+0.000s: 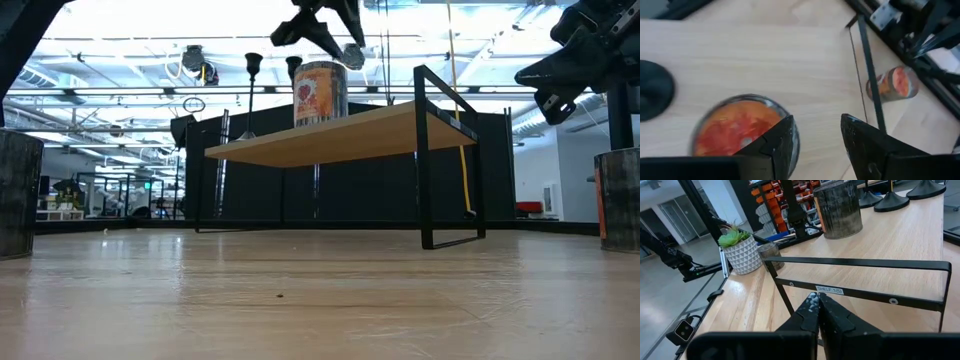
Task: Pick & Place candle stick holders
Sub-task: Put the brown scented candle on the shelf
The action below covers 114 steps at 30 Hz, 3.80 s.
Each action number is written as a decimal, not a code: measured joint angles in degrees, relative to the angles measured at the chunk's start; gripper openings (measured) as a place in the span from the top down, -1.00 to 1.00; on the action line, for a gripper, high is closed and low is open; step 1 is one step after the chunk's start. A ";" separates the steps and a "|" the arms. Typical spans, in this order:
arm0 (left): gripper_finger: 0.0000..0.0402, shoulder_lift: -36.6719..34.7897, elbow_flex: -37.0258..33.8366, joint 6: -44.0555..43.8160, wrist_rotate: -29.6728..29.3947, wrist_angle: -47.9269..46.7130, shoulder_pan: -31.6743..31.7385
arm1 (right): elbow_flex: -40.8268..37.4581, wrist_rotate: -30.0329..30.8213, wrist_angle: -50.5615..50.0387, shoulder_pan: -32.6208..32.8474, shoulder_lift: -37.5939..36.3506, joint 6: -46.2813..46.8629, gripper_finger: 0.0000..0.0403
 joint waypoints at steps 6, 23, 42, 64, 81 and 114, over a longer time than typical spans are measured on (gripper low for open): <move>0.15 -4.26 0.00 -0.24 -1.88 2.23 -0.53 | 0.00 -0.02 0.03 -0.02 0.00 -0.01 1.00; 0.15 -9.35 0.00 -30.64 1.39 -15.04 -15.08 | 0.00 -0.09 -0.01 -0.02 0.00 -0.19 1.00; 0.15 -9.12 -20.99 -58.75 11.54 -25.98 -30.47 | 0.00 -0.23 0.00 -0.01 -0.01 -0.01 1.00; 0.15 -9.17 -39.06 -57.27 11.68 -18.81 -35.15 | 0.00 0.10 0.01 -0.02 0.00 1.54 1.00; 0.60 -9.18 -45.53 -54.60 12.17 -11.49 -35.16 | 0.00 0.16 0.06 -0.02 -0.02 2.28 1.00; 0.99 -19.60 -25.70 -31.90 2.36 -4.10 -28.72 | 0.04 -8.86 33.00 0.00 17.31 -3.17 1.00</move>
